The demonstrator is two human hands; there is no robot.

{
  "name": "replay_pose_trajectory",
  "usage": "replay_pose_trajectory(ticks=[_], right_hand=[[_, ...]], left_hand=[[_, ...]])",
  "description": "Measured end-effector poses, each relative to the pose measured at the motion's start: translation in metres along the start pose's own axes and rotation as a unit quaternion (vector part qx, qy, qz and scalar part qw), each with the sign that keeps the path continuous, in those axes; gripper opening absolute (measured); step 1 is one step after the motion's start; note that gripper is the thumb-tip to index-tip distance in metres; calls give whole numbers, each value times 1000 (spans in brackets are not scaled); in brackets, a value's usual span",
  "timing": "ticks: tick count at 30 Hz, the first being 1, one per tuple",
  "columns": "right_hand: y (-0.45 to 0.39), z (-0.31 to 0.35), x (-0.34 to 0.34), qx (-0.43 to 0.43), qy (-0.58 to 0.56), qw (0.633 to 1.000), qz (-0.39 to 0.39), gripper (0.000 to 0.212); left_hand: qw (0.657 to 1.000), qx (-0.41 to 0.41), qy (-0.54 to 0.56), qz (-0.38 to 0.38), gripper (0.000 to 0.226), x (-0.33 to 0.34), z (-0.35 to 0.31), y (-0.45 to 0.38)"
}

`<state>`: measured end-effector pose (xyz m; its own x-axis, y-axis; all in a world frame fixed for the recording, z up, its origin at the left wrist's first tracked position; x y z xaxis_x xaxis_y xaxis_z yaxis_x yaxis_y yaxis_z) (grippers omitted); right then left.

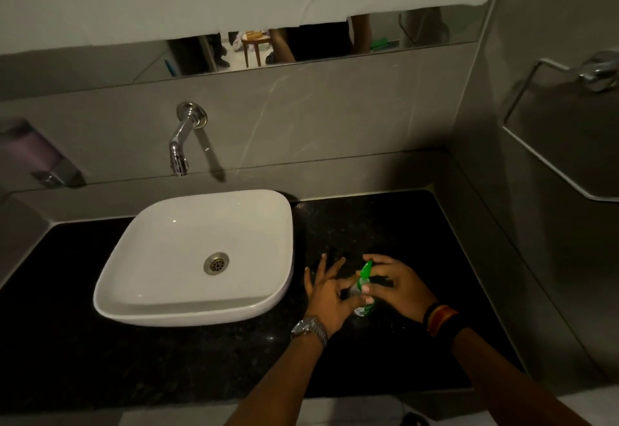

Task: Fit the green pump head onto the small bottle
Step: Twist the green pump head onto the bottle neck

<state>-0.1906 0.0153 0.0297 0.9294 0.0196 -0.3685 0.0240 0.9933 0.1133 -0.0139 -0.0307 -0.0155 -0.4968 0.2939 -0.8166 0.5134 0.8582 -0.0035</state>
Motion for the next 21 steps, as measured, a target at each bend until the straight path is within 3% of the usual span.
replay_pose_trajectory(ticks=[3, 7, 12, 15, 18, 21], right_hand=[[-6, 1, 5, 10, -1, 999, -41, 23], [-5, -2, 11, 40, 3, 993, -111, 39], [-3, -11, 9, 26, -41, 999, 18, 38], [-2, -11, 12, 17, -35, 998, -53, 27], [1, -9, 20, 36, 12, 989, -143, 43], [6, -9, 23, 28, 41, 989, -141, 48]], left_hand=[[1000, -4, 2, -6, 49, 1, 2, -1], [1000, 3, -23, -13, 49, 3, 2, -1], [1000, -8, -18, -15, 42, 3, 2, 2], [1000, -11, -18, -13, 42, 3, 1, 2], [999, -9, -31, -11, 39, 3, 2, 1], [1000, -4, -26, -13, 40, 5, 2, 1]])
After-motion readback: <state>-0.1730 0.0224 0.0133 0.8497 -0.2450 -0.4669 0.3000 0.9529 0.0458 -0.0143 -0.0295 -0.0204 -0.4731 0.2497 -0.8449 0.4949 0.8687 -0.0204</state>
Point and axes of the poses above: each hand's wrist, its own y-axis away from the middle knuckle, its own x-axis out of the palm, z = x × y, the point moved 2 cm from there along -y, towards the middle knuckle, and after that the axes turned 10 degrees about -y, right-handed, at the moved point
